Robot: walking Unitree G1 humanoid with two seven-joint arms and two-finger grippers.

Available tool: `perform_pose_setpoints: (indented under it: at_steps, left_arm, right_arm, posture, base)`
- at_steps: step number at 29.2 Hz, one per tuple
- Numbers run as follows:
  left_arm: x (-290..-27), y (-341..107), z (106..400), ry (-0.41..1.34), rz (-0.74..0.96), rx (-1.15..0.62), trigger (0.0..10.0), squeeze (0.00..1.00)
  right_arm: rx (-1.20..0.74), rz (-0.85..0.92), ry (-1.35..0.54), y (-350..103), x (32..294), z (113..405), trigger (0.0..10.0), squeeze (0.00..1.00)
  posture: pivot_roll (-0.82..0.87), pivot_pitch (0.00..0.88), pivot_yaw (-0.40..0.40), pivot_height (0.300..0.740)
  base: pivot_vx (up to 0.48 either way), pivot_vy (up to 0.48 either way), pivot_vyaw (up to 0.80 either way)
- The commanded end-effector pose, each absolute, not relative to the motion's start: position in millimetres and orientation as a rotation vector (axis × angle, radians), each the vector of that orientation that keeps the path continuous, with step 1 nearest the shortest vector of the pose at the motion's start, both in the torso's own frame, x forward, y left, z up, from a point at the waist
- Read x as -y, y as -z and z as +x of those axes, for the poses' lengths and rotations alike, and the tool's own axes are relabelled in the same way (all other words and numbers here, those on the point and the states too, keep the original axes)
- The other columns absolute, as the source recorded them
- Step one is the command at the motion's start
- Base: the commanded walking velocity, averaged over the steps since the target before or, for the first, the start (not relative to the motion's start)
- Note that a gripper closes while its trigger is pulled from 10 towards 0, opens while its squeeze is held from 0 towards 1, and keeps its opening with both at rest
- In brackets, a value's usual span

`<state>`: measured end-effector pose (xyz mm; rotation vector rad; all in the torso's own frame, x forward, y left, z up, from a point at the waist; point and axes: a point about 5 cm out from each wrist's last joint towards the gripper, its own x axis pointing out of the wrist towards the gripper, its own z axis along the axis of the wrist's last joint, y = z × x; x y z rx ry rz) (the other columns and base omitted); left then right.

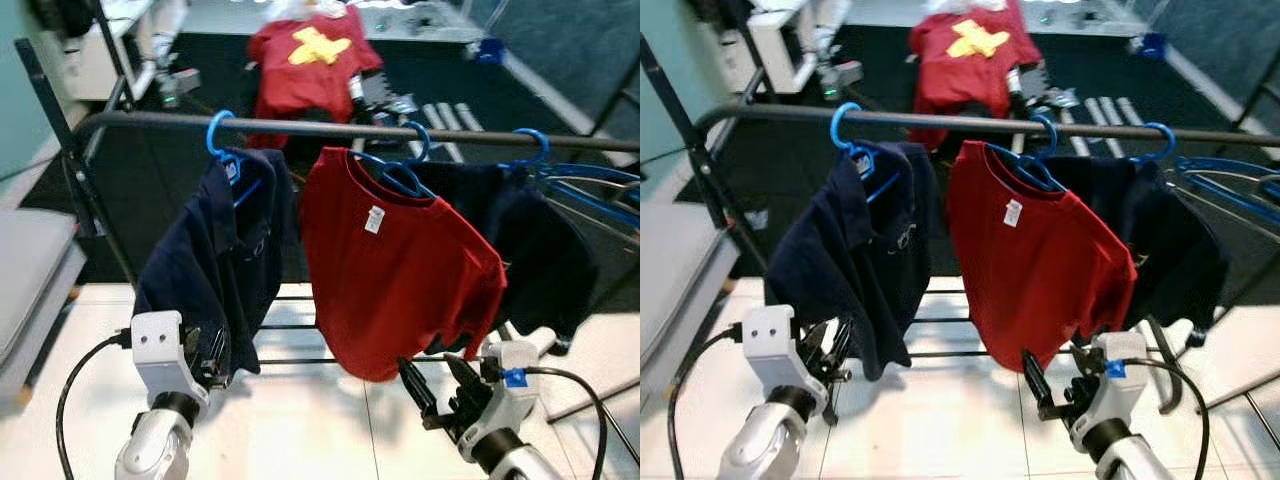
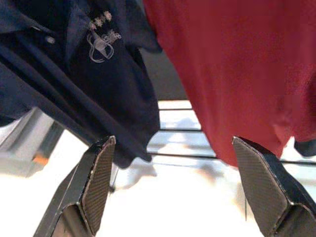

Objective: Hang hanger

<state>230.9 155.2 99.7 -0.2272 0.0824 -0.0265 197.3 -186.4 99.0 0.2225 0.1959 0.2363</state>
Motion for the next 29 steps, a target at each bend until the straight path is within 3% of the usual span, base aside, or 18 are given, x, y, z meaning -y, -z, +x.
perform_pose_setpoints:
  at_steps: [1,8,15,20,29]
  left_arm:
    - [-152,-103,232,0.054,-0.241,-0.075,10.0,0.0]
    - [-151,-109,239,0.089,-0.25,-0.053,10.0,0.0]
    - [-155,-116,258,0.095,-0.254,-0.021,10.0,0.0]
    - [-156,-117,261,0.098,-0.261,-0.018,10.0,0.0]
    - [-159,-117,265,0.091,-0.313,-0.012,10.0,0.0]
  right_arm:
    - [-0.199,0.234,-0.214,-100,191,194,10.0,0.0]
    - [-0.163,0.227,-0.182,-107,198,201,10.0,0.0]
    - [0.065,0.209,-0.17,-164,214,239,10.0,0.0]
    - [0.107,0.187,-0.179,-178,217,248,10.0,0.0]
    - [0.136,0.08,-0.387,-201,214,295,10.0,0.0]
  posture:
    - [-0.06,0.151,-0.055,0.74]
    - [-0.06,0.151,-0.052,0.74]
    - [-0.05,0.137,-0.035,0.74]
    - [-0.05,0.137,-0.035,0.74]
    - [-0.03,0.135,-0.015,0.74]
  base:
    - [0.0,-0.472,0.0]
    - [0.0,-0.472,0.0]
    - [0.0,-0.46,0.0]
    - [0.0,-0.431,0.0]
    - [0.0,0.0,0.0]
